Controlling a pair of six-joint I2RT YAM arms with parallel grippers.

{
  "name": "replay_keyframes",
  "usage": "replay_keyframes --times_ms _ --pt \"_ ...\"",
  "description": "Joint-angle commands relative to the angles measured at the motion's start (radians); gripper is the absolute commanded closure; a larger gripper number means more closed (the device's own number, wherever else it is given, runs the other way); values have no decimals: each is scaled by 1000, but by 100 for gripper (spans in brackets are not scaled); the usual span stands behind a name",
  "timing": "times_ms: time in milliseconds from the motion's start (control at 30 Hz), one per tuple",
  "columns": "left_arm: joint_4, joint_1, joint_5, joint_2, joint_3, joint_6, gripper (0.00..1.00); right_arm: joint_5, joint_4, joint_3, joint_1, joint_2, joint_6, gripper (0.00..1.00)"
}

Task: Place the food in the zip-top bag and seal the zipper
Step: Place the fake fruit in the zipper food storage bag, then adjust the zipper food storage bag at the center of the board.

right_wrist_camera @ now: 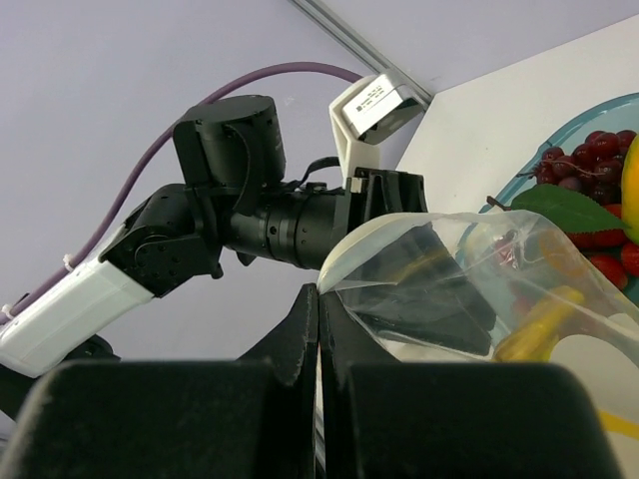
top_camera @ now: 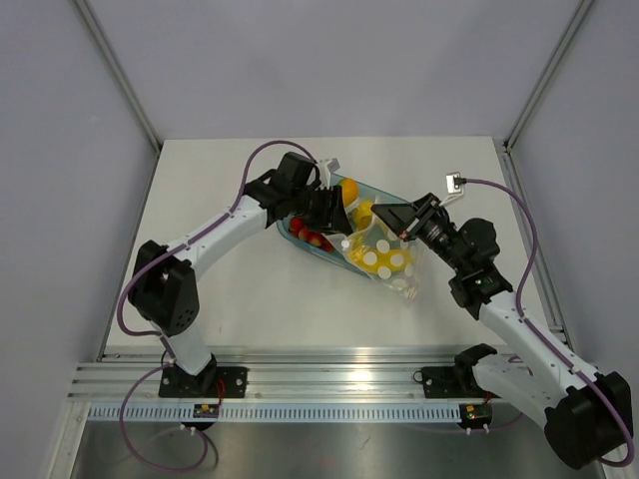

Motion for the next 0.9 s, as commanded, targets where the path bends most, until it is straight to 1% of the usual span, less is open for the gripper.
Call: replay_keyframes --times_ms 0,33,100,133,200,233,333,400,433,467,533,567,667,767,833,867 --pt "35 -5 0 7 4 2 52 -17 16 43 -7 -44 -22 100" --pt "32 -6 -7 5 7 3 63 -15 5 46 -8 -50 -26 100" --pt "20 -8 -17 1 17 9 72 -9 -36 49 -8 -70 -43 100" --pt "17 -8 -22 -2 20 9 86 -6 -53 52 -7 -78 -49 100" --pt "9 -11 -25 -13 32 11 100 14 -134 64 -8 -96 -72 100" --pt "1 -14 -25 -18 37 11 100 34 -217 85 -8 -103 -98 100" --pt "-17 -26 -37 -39 76 20 100 72 -352 141 -8 -124 -155 100" --pt "-36 -43 -51 -56 115 25 100 135 -504 176 -8 -144 -210 100" --pt "-45 -54 -51 -60 130 25 100 161 -557 222 -8 -147 -255 100" --pt "-49 -59 -54 -64 145 23 100 222 -675 252 -8 -147 -278 100" --pt "-63 -81 -54 -67 205 19 100 291 -795 352 -8 -136 -348 100" --pt "-66 -92 -56 -64 230 19 100 377 -910 386 -10 -121 -368 100" --pt "-83 -140 -56 -32 331 13 100 506 -1082 501 -10 -101 -447 100" --pt "-91 -183 -68 8 417 14 100 604 -1196 561 -10 -95 -493 100" --pt "-86 -189 -74 27 440 6 100 614 -1218 558 -8 -101 -516 100" --pt "-88 -187 -80 41 452 3 100 585 -1204 546 -10 -121 -519 100"
